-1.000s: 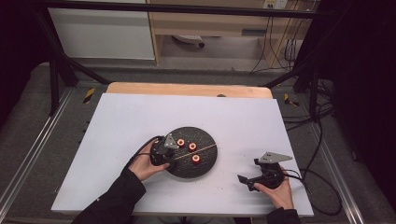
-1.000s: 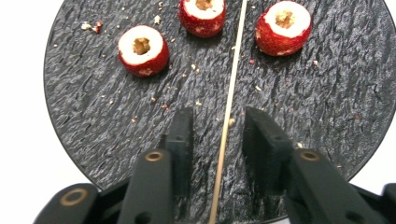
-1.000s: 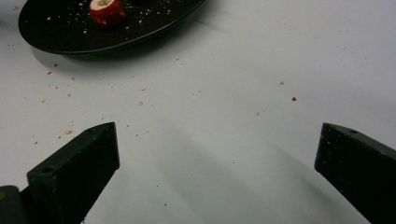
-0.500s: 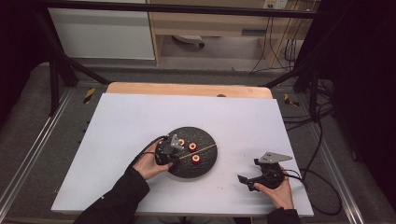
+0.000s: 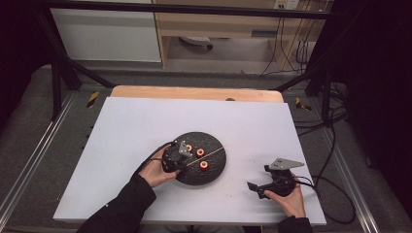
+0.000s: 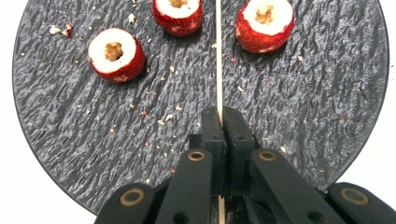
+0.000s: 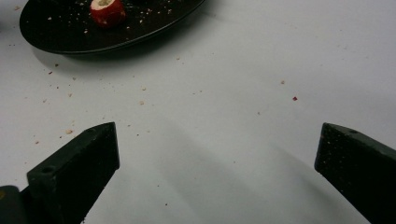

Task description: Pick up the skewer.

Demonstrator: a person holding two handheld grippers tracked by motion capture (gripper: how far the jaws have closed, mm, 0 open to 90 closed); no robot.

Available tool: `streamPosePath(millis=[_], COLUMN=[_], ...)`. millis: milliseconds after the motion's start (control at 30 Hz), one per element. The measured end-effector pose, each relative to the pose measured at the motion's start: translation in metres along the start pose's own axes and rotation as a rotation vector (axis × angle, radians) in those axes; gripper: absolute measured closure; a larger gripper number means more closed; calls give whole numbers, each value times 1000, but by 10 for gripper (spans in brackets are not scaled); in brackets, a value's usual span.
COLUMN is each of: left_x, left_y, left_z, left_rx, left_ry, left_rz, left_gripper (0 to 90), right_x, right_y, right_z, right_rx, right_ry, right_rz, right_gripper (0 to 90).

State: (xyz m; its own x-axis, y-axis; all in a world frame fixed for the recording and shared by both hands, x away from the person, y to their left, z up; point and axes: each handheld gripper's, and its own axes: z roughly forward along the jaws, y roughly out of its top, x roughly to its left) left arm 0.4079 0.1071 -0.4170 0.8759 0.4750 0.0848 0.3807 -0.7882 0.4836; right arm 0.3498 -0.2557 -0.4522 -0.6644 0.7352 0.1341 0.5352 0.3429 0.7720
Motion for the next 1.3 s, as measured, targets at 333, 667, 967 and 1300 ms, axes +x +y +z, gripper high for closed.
streamPosePath(millis=[333, 667, 967, 1300], left_x=[0, 0, -1, -4], left_y=[-5, -21, -41, -63], left_z=[-13, -23, -33, -42], left_rx=[-48, -109, -180, -278], left_ry=[4, 16, 26, 50], left_rz=[-19, -79, -147, -211], left_gripper=[885, 885, 885, 885], right_x=[0, 0, 0, 0], right_y=[0, 0, 0, 1], right_z=[-1, 0, 0, 2], right_rx=[-3, 2, 6, 8], right_ry=[-1, -6, -6, -8], right_rz=[0, 12, 17, 34], right_gripper=[6, 6, 7, 8])
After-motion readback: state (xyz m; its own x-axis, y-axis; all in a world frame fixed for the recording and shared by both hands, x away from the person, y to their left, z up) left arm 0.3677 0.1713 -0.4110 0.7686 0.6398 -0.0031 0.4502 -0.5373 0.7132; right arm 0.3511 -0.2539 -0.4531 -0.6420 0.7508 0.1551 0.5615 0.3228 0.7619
